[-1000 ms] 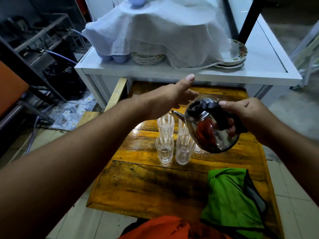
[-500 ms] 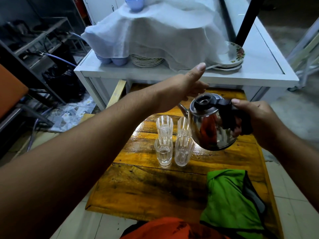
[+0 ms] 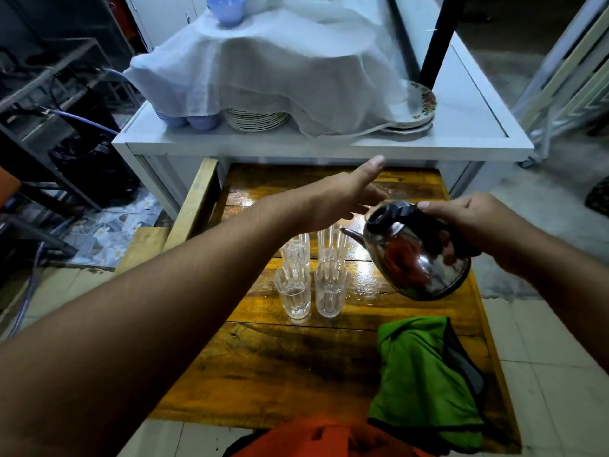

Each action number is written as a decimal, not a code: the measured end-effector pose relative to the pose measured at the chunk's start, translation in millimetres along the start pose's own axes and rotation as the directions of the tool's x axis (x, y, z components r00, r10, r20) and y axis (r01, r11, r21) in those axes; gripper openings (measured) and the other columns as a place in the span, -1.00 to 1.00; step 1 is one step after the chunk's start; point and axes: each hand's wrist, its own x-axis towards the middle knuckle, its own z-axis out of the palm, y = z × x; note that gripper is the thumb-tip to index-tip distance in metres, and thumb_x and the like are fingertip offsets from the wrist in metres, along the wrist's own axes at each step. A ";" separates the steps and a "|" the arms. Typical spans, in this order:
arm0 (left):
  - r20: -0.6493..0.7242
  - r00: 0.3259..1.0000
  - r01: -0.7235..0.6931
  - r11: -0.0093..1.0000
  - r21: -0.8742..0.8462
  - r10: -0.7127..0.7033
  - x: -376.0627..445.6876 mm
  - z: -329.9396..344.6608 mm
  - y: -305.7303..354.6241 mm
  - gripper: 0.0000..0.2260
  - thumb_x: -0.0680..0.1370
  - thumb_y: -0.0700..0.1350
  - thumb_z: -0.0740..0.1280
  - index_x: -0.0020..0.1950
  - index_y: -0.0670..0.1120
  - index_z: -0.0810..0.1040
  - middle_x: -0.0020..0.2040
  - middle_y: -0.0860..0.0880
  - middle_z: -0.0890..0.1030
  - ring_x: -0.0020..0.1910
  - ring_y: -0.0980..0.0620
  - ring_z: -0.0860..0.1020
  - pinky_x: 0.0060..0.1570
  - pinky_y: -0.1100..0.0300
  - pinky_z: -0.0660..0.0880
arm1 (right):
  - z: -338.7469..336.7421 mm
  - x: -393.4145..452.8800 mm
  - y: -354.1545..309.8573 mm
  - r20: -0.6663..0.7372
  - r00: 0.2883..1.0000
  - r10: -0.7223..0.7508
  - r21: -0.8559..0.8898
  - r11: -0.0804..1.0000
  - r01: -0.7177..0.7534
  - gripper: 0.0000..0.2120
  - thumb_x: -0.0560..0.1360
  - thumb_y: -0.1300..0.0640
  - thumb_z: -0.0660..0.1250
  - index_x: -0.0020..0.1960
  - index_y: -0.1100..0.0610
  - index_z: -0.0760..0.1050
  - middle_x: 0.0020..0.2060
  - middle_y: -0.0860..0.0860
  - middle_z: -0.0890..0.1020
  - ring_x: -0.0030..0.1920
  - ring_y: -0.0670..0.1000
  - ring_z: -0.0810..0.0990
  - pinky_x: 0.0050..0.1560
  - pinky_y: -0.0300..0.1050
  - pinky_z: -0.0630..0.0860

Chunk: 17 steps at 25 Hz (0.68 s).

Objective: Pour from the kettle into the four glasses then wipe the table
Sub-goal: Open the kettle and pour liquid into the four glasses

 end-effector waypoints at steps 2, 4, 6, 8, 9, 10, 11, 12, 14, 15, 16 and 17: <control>-0.004 1.000 0.016 1.000 -0.007 -0.016 0.0 -0.2 0.7 -0.28 0.64 0.28 -0.25 0.45 -0.12 0.44 0.48 -0.14 0.44 0.45 -0.06 0.40 0.47 -0.01 0.27 | 0.4 1.9 -8.5 0.038 0.999 0.011 -0.058 0.998 -0.009 -0.53 0.53 -0.13 0.35 -0.30 0.26 0.63 -0.59 0.14 0.61 -0.63 -0.01 0.54 -0.64 -0.35 0.33; -0.007 0.999 0.031 0.999 -0.006 -0.031 0.4 -1.6 0.1 -0.30 0.65 0.25 -0.23 0.46 -0.15 0.42 0.48 -0.15 0.43 0.45 -0.08 0.39 0.46 0.00 0.27 | 0.4 4.3 -16.7 0.071 0.997 0.026 -0.111 0.994 -0.018 -0.54 0.52 -0.16 0.35 -0.34 0.20 0.63 -0.56 0.16 0.63 -0.61 -0.02 0.56 -0.61 -0.32 0.37; -0.017 0.999 0.048 0.999 -0.006 -0.048 2.7 -4.4 -3.2 -0.28 0.64 0.27 -0.21 0.46 -0.20 0.41 0.48 -0.18 0.43 0.45 -0.09 0.40 0.46 -0.01 0.29 | 1.0 6.2 -24.9 0.097 0.994 0.047 -0.179 0.983 -0.029 -0.52 0.52 -0.19 0.34 -0.32 0.19 0.64 -0.53 0.14 0.66 -0.57 -0.01 0.60 -0.52 -0.25 0.45; -0.014 0.998 0.063 0.998 -0.007 -0.063 4.7 -7.3 -6.1 -0.25 0.63 0.29 -0.20 0.47 -0.23 0.39 0.48 -0.20 0.43 0.45 -0.10 0.40 0.47 -0.01 0.29 | 1.0 9.1 -32.5 0.119 0.990 0.079 -0.229 0.972 -0.051 -0.52 0.52 -0.20 0.33 -0.27 0.21 0.65 -0.52 0.12 0.67 -0.56 -0.01 0.62 -0.46 -0.21 0.50; -0.007 0.998 0.065 0.998 0.002 -0.065 5.6 -8.2 -7.2 -0.24 0.63 0.30 -0.20 0.48 -0.23 0.38 0.48 -0.20 0.42 0.46 -0.09 0.40 0.47 -0.01 0.29 | 0.8 11.1 -36.2 0.129 0.987 0.094 -0.252 0.966 -0.059 -0.51 0.53 -0.21 0.33 -0.25 0.22 0.65 -0.50 0.12 0.68 -0.55 0.00 0.63 -0.43 -0.20 0.51; 0.000 0.998 0.066 0.998 0.013 -0.066 6.1 -9.1 -7.7 -0.22 0.62 0.32 -0.21 0.48 -0.23 0.37 0.48 -0.20 0.42 0.46 -0.09 0.40 0.46 0.00 0.29 | 0.5 13.4 -39.7 0.136 0.985 0.106 -0.276 0.959 -0.066 -0.51 0.52 -0.22 0.33 -0.23 0.22 0.65 -0.49 0.12 0.69 -0.52 0.01 0.64 -0.38 -0.17 0.54; 0.002 0.998 0.067 0.998 0.018 -0.067 6.3 -9.7 -8.3 -0.21 0.62 0.32 -0.21 0.49 -0.24 0.36 0.49 -0.20 0.41 0.46 -0.09 0.40 0.46 0.01 0.29 | 0.6 15.9 -43.1 0.137 0.983 0.119 -0.301 0.951 -0.074 -0.50 0.52 -0.23 0.33 -0.21 0.22 0.66 -0.47 0.12 0.70 -0.50 0.02 0.66 -0.31 -0.14 0.56; -0.001 0.998 0.068 0.998 0.018 -0.068 6.3 -10.3 -8.7 -0.21 0.62 0.32 -0.21 0.49 -0.24 0.36 0.49 -0.20 0.41 0.46 -0.09 0.40 0.46 0.01 0.29 | 0.5 17.9 -46.6 0.135 0.982 0.133 -0.327 0.942 -0.083 -0.49 0.51 -0.24 0.33 -0.19 0.23 0.66 -0.46 0.11 0.71 -0.47 0.02 0.68 -0.27 -0.12 0.57; -0.008 0.998 0.069 0.998 0.012 -0.069 6.3 -11.8 -9.8 -0.22 0.62 0.32 -0.20 0.49 -0.24 0.36 0.49 -0.21 0.41 0.46 -0.10 0.40 0.46 0.00 0.29 | 1.6 20.9 -53.5 0.131 0.979 0.159 -0.370 0.924 -0.100 -0.46 0.50 -0.26 0.33 -0.14 0.26 0.67 -0.45 0.11 0.71 -0.46 0.02 0.69 -0.27 -0.13 0.55; -0.010 0.997 0.071 0.997 0.007 -0.071 6.5 -12.9 -10.2 -0.22 0.62 0.32 -0.19 0.49 -0.25 0.36 0.49 -0.22 0.41 0.46 -0.10 0.40 0.46 0.00 0.29 | 2.5 22.3 -56.9 0.130 0.977 0.168 -0.386 0.916 -0.106 -0.45 0.51 -0.26 0.33 -0.12 0.26 0.68 -0.45 0.11 0.71 -0.46 0.02 0.69 -0.29 -0.14 0.54; -0.011 0.997 0.074 0.997 0.002 -0.074 6.4 -13.7 -10.6 -0.22 0.62 0.32 -0.19 0.49 -0.25 0.36 0.49 -0.22 0.41 0.46 -0.10 0.40 0.46 0.00 0.29 | 3.7 23.3 -59.6 0.129 0.976 0.175 -0.401 0.909 -0.110 -0.45 0.51 -0.25 0.32 -0.10 0.27 0.68 -0.45 0.11 0.71 -0.46 0.03 0.70 -0.32 -0.16 0.53; -0.013 0.997 0.076 0.997 -0.001 -0.076 6.4 -14.8 -10.7 -0.22 0.62 0.33 -0.19 0.49 -0.25 0.36 0.49 -0.22 0.41 0.46 -0.11 0.39 0.45 0.01 0.29 | 4.9 24.2 -62.1 0.126 0.976 0.180 -0.418 0.902 -0.112 -0.45 0.52 -0.24 0.32 -0.09 0.27 0.68 -0.45 0.12 0.71 -0.45 0.03 0.70 -0.34 -0.17 0.53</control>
